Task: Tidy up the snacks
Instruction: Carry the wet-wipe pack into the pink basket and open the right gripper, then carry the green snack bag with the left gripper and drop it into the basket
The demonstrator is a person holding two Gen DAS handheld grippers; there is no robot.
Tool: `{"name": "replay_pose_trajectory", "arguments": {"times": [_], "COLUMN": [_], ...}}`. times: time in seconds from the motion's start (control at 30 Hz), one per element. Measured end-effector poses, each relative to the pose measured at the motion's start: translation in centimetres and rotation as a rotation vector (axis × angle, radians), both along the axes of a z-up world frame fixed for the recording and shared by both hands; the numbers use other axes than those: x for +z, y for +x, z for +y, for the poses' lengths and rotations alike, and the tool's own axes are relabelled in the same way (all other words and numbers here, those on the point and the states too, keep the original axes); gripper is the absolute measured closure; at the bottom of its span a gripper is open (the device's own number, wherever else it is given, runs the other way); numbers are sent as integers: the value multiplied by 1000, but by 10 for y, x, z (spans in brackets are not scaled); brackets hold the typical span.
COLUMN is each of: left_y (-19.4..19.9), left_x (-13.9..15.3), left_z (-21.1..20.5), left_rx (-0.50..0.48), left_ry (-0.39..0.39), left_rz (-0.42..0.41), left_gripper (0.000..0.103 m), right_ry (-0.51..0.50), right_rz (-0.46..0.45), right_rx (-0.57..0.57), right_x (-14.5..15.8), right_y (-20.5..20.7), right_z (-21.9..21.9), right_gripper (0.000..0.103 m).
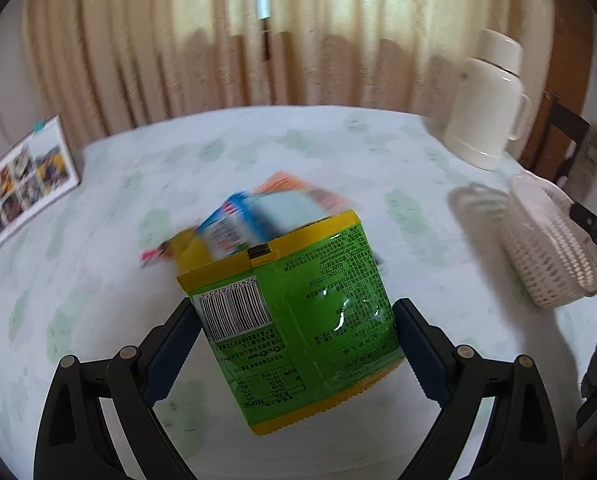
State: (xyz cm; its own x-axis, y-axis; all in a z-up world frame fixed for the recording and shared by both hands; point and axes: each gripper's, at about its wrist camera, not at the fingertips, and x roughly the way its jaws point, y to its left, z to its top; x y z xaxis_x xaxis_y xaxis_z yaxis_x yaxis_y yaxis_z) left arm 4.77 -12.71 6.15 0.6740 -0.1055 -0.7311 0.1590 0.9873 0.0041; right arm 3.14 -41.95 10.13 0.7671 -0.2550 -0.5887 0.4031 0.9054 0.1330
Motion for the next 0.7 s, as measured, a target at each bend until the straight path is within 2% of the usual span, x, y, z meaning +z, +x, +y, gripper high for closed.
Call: {"name": "replay_pose_trajectory", "arguments": {"times": [0.17, 0.37, 0.53, 0.7], "left_y": [0, 9, 22, 27], "left_x": [18, 38, 41, 40], "left_z": [-47, -94, -134, -166], "left_rx": [-102, -189, -261, -320], "left_ry": [17, -6, -46, -44], "left_rz": [-49, -106, -97, -106], "left_gripper": [10, 10, 10, 10], "right_ry": [-2, 22, 23, 12], "right_rz": [-24, -41, -63, -81], "right_rx": [-40, -92, -150, -192], "right_x": [7, 12, 18, 25], "right_y": [-8, -17, -26, -33], "right_z": [-8, -21, -31, -36], "right_gripper": [30, 30, 30, 30]}}
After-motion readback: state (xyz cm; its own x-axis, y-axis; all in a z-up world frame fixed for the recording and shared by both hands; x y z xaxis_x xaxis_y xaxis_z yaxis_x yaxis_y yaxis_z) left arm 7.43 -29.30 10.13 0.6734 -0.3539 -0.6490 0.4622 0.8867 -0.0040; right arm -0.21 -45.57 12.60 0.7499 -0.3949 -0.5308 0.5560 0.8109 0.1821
